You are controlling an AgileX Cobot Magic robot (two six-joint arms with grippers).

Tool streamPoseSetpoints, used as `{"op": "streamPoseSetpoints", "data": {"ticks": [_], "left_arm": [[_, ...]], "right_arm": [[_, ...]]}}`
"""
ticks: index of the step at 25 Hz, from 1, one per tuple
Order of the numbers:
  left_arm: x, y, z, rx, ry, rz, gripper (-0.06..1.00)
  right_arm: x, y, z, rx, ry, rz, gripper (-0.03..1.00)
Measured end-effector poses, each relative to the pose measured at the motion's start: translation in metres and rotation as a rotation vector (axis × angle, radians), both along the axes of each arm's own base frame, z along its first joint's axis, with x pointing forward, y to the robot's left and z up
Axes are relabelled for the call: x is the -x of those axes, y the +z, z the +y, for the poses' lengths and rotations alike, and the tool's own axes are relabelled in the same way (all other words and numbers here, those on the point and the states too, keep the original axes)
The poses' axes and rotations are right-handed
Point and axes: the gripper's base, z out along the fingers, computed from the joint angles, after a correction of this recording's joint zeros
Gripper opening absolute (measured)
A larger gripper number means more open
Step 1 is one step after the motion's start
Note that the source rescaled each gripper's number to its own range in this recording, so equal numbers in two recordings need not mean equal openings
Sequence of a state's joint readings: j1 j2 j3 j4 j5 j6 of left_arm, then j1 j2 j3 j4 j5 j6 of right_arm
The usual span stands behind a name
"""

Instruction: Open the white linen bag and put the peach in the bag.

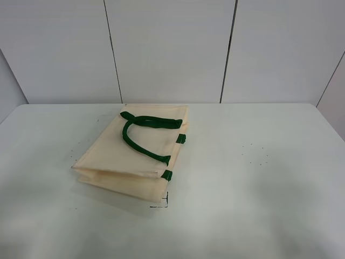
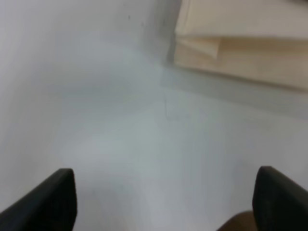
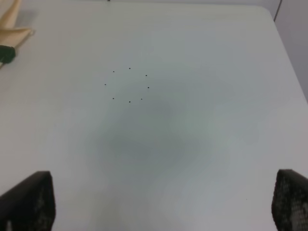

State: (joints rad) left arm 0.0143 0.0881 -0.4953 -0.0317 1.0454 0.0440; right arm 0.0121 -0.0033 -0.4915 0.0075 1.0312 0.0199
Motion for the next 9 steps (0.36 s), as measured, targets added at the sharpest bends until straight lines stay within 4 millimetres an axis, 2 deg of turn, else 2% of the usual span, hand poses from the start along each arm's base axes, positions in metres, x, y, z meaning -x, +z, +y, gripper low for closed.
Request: {"op": "streamPoseSetpoints", "data": {"ticks": [9], "left_arm": [[0.013,-0.001,0.0,-0.003,0.001,-0.085,1.0]], "right_arm": [[0.0,0.0,0.0,0.0,0.0,0.0,1.0]]}}
